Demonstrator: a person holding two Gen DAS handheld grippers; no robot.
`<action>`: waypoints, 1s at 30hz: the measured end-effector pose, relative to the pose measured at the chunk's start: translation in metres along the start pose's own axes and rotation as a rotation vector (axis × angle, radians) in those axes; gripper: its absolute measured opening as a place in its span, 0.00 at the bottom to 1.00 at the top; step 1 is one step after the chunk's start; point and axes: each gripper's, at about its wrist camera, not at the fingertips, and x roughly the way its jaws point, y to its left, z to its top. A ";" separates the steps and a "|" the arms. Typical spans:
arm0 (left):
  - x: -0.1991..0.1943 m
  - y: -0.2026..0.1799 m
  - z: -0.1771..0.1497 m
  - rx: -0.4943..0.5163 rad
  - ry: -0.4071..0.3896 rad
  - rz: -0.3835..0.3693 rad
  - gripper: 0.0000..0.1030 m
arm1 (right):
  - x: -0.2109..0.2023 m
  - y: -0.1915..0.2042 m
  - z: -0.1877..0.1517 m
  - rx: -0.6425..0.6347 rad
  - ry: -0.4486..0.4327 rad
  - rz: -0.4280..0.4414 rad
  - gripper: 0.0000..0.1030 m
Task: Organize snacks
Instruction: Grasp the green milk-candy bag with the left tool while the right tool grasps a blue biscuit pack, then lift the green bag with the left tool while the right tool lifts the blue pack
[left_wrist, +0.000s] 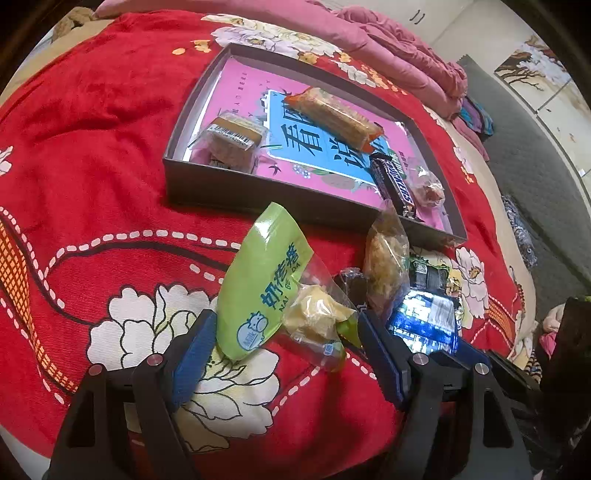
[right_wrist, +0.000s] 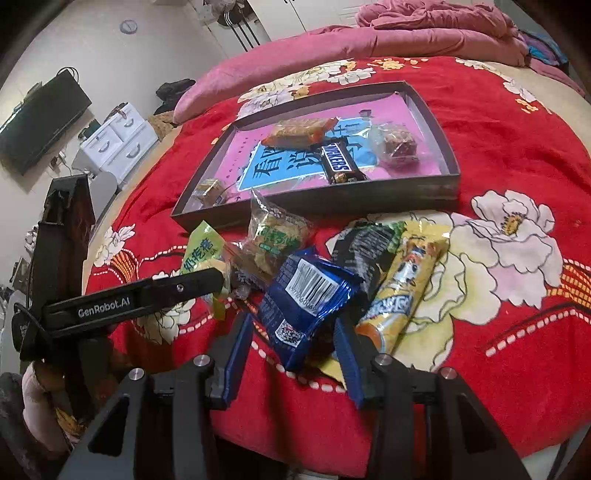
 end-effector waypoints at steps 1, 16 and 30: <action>0.000 0.000 0.000 0.001 0.000 0.001 0.76 | 0.002 0.001 0.001 -0.003 -0.004 -0.005 0.44; 0.004 0.001 0.002 -0.007 0.013 0.008 0.76 | 0.045 0.018 0.016 -0.096 0.035 -0.045 0.55; 0.010 0.002 0.006 -0.018 0.002 0.014 0.75 | 0.053 0.041 0.009 -0.281 0.010 -0.193 0.53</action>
